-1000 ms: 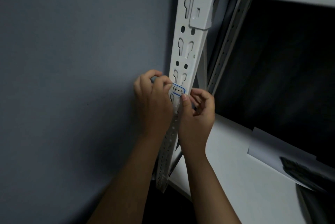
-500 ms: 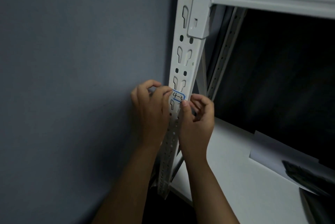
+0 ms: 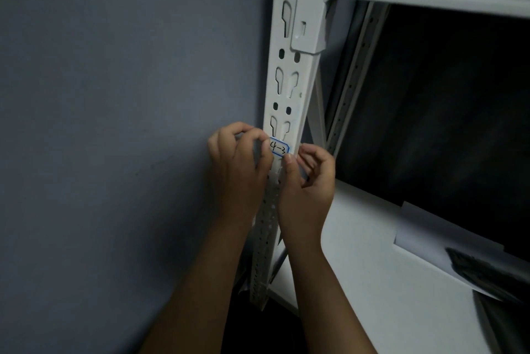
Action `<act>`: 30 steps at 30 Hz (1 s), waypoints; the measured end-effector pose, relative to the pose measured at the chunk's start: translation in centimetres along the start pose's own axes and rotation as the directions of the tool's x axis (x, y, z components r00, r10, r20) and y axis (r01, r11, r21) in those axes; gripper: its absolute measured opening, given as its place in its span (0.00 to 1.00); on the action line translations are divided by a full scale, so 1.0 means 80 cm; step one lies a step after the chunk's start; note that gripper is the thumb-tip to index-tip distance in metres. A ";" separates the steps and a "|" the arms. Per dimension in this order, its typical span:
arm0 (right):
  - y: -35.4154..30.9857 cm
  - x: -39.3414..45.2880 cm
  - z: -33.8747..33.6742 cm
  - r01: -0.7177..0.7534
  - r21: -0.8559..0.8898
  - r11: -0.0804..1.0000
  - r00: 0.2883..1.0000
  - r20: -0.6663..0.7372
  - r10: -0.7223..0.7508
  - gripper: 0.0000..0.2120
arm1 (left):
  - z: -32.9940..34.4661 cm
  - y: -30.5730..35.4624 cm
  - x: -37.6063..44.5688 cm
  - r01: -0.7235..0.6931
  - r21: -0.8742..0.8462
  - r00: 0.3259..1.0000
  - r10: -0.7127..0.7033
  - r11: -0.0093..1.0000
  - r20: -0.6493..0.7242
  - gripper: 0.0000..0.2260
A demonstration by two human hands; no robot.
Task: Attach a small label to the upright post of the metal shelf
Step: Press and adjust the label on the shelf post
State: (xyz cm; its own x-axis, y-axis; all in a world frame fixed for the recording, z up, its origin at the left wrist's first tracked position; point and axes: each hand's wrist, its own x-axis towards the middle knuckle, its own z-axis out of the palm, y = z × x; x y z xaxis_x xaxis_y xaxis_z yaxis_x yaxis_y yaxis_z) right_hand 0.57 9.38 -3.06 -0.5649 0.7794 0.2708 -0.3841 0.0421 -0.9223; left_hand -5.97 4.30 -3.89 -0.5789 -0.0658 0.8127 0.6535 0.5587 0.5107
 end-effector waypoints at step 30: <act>-0.001 0.004 -0.001 -0.002 0.023 1.000 1.000 0.010 0.001 0.12 | -0.010 0.012 0.008 0.176 -0.124 0.979 -0.160 0.977 0.124 0.02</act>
State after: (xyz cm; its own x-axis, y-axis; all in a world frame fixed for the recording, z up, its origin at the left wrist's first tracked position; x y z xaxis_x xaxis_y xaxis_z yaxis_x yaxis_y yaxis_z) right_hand 0.50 9.68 -2.90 -0.5727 0.7732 0.2723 -0.3999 0.0264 -0.9162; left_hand -5.29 4.13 -2.63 -0.7320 -0.0516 0.6793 0.5972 0.4312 0.6763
